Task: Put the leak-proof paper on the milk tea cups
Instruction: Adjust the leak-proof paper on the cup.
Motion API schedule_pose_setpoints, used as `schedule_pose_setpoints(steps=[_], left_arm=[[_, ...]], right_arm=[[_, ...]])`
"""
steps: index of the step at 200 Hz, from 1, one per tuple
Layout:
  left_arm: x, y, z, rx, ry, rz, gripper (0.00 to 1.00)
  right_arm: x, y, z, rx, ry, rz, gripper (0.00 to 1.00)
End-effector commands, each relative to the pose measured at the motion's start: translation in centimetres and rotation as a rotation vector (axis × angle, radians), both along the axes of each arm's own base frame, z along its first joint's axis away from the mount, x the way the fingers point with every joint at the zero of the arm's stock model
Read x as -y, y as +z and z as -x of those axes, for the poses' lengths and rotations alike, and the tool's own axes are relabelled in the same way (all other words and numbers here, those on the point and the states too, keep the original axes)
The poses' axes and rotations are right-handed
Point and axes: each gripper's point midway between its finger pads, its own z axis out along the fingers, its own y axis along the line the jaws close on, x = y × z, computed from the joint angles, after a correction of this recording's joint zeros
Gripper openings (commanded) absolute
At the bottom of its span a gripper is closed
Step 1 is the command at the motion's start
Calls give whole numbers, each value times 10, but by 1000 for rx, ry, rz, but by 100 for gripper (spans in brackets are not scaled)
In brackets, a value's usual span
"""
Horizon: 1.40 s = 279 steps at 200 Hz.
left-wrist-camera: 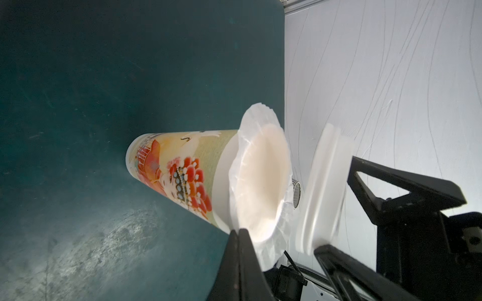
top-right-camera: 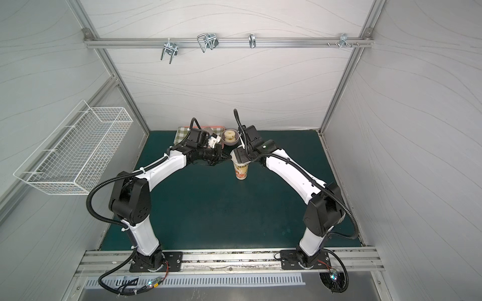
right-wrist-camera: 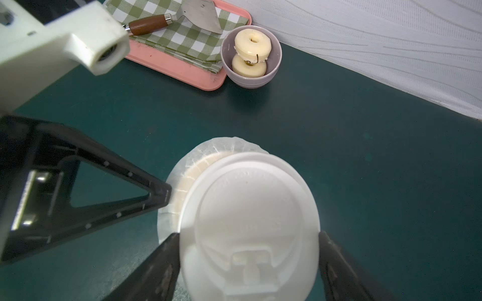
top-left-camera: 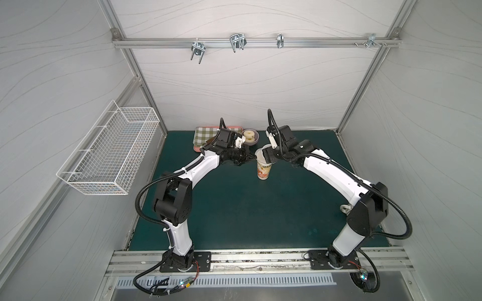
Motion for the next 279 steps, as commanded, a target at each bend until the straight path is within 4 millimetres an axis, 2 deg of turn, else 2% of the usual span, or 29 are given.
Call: schedule_pose_setpoints(steps=[1,50,92,143,228,279], left_arm=[[6,13,-3,47,-19,25,0],[2,17,3,65,-14,20,0],[0,11,8,59,-18,8,0],[-2,12,7,66,-12,3,0],[2,42,-1,122,-2,36,0],[3,33,-2,107,-8,27,0]], right_arm=[[3,14,1,26,-6,-17,81],[1,14,0,24,-2,-24,81],[-1,14,-1,20,-1,-26,81],[-2,11,0,13,4,-24,81],[-6,8,-2,4,11,-28,81],[-12,1,-3,-19,24,-30,80]])
